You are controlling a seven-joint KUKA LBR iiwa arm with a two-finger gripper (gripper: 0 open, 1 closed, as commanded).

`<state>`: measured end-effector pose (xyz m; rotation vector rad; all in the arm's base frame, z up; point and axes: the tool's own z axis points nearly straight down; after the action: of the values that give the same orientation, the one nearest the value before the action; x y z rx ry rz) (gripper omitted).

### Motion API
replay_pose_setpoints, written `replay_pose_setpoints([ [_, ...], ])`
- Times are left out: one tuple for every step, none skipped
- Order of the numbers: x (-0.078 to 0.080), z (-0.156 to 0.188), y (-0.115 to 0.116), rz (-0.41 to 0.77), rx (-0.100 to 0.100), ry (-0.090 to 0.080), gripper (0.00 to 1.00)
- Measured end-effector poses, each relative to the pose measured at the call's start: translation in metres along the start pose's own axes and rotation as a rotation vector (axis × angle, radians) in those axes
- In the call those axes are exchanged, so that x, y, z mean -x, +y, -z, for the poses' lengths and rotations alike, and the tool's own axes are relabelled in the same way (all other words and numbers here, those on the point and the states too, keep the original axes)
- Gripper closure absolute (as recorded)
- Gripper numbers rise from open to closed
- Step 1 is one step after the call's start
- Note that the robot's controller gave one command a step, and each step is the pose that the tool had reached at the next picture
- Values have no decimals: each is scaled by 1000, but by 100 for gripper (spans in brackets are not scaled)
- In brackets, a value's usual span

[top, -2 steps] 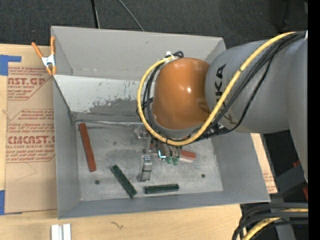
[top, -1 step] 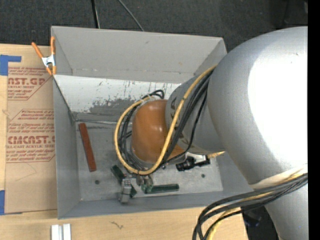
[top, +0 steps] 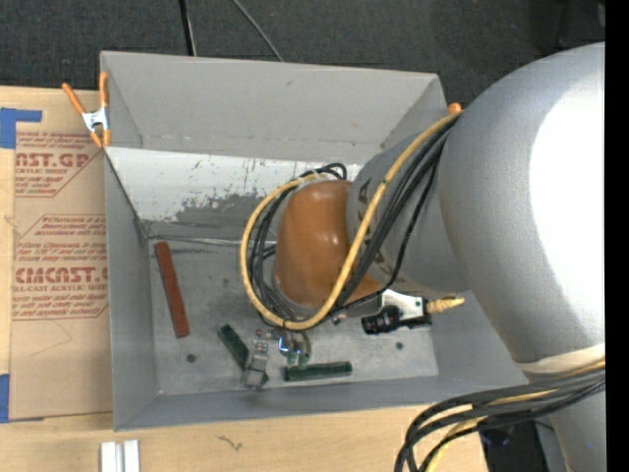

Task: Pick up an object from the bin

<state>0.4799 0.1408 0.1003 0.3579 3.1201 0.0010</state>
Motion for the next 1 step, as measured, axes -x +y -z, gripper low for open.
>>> replay_pose_setpoints([
  [-2,9,14,-2,0,1,0],
])
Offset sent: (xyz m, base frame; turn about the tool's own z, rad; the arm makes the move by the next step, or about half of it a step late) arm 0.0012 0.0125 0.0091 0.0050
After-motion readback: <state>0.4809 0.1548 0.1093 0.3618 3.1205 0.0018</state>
